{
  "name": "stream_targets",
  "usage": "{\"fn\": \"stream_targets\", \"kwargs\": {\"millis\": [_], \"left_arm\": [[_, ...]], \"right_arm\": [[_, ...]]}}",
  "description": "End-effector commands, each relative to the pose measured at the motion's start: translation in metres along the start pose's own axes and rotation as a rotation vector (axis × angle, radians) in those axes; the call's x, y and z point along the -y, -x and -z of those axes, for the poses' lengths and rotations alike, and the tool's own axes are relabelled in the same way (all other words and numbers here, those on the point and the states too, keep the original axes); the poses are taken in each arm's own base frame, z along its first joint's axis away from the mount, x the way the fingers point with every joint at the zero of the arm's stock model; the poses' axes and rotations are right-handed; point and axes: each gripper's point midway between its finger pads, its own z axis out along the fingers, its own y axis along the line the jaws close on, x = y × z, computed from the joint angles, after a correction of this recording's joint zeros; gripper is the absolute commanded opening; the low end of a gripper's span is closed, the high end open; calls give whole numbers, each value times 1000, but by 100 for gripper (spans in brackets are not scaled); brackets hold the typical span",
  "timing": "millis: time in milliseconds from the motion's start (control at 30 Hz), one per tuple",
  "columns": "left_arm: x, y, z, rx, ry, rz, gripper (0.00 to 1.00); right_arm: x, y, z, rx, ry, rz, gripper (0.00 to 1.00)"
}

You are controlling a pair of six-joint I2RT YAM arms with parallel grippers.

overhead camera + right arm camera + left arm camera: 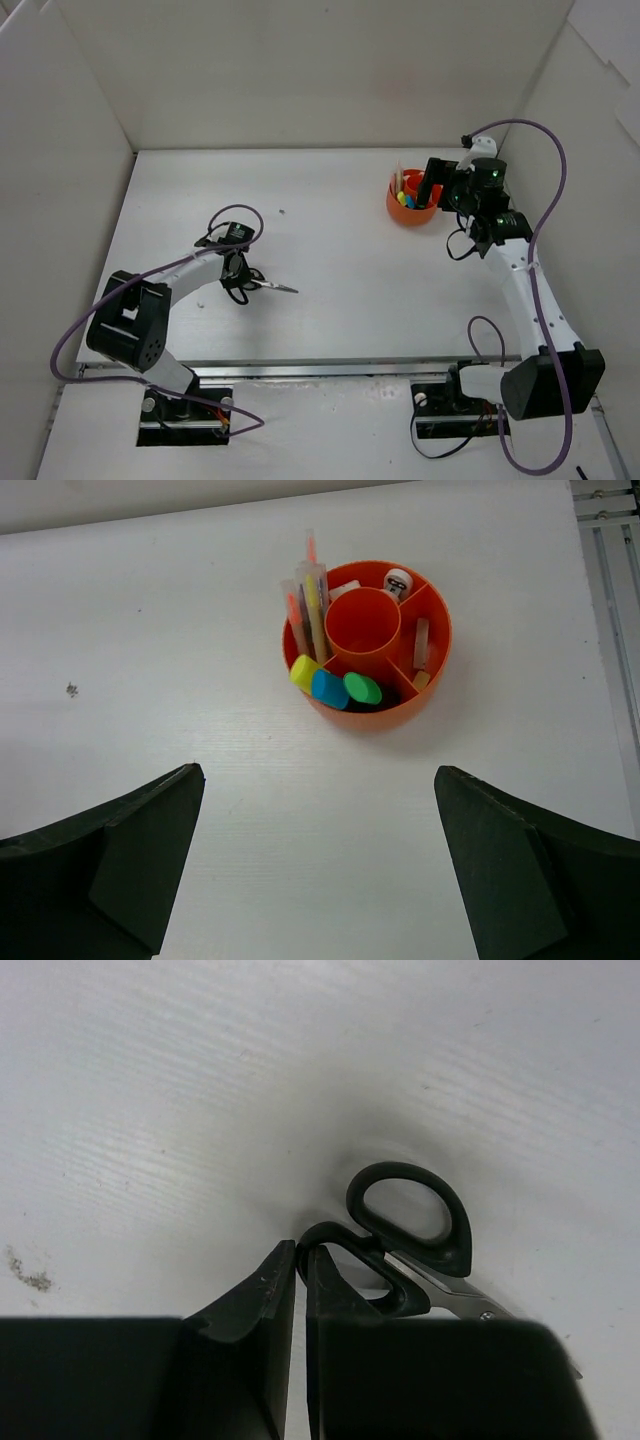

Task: Sort the stationery into containers
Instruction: Pick up the scissors from the center of the board, then place the scissors in the storage box.

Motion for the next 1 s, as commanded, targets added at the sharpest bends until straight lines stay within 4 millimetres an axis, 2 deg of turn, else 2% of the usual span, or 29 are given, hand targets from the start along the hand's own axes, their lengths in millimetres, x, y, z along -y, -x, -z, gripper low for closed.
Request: {"fn": "stream_targets", "kwargs": {"millis": [0, 33, 67, 100, 133, 167, 200, 267, 300, 400, 433, 467, 500, 567, 633, 667, 767, 967], "left_arm": [[36, 41, 20, 137, -126, -55, 0], [42, 46, 27, 165, -152, -73, 0], [43, 52, 31, 193, -167, -128, 0], [58, 57, 39, 234, -215, -166, 0], [65, 64, 52, 278, -256, -193, 0], [82, 67, 62, 322, -325, -295, 0], [90, 72, 76, 362, -369, -334, 0], [110, 76, 96, 434, -471, -459, 0], [120, 75, 111, 469, -514, -496, 0], [142, 71, 143, 566, -624, -627, 0], [145, 68, 149, 580, -646, -662, 0], [153, 70, 161, 635, -687, -711, 0], [158, 66, 172, 662, -714, -735, 0], [162, 67, 183, 698, -737, -768, 0], [168, 63, 194, 714, -769, -793, 0], [167, 64, 198, 725, -772, -792, 0], [172, 57, 209, 744, -812, -825, 0], [178, 47, 220, 756, -853, -857, 0]], "right_arm": [[-22, 24, 23, 133, 113, 3, 98], [-30, 12, 24, 111, 167, 12, 98], [-36, 10, 29, 116, 207, 20, 98], [-44, 11, 30, 132, 259, 30, 98], [-60, -3, 33, 97, 364, 42, 98], [-71, -5, 34, 101, 435, 52, 98], [-90, -18, 41, 66, 566, 59, 98], [-114, -28, 41, 37, 710, 58, 98], [-130, -42, 46, -24, 829, 50, 98], [-159, -59, 53, -97, 973, 50, 98], [-166, -68, 49, -130, 999, 55, 98], [-179, -79, 54, -169, 1037, 71, 98], [-186, -84, 53, -183, 1057, 96, 98], [-207, -90, 59, -205, 1105, 114, 98], [-221, -100, 55, -241, 1126, 117, 98], [-225, -99, 51, -241, 1112, 118, 98], [-240, -114, 41, -287, 1113, 117, 98], [-270, -121, 35, -313, 1164, 102, 97]]}}
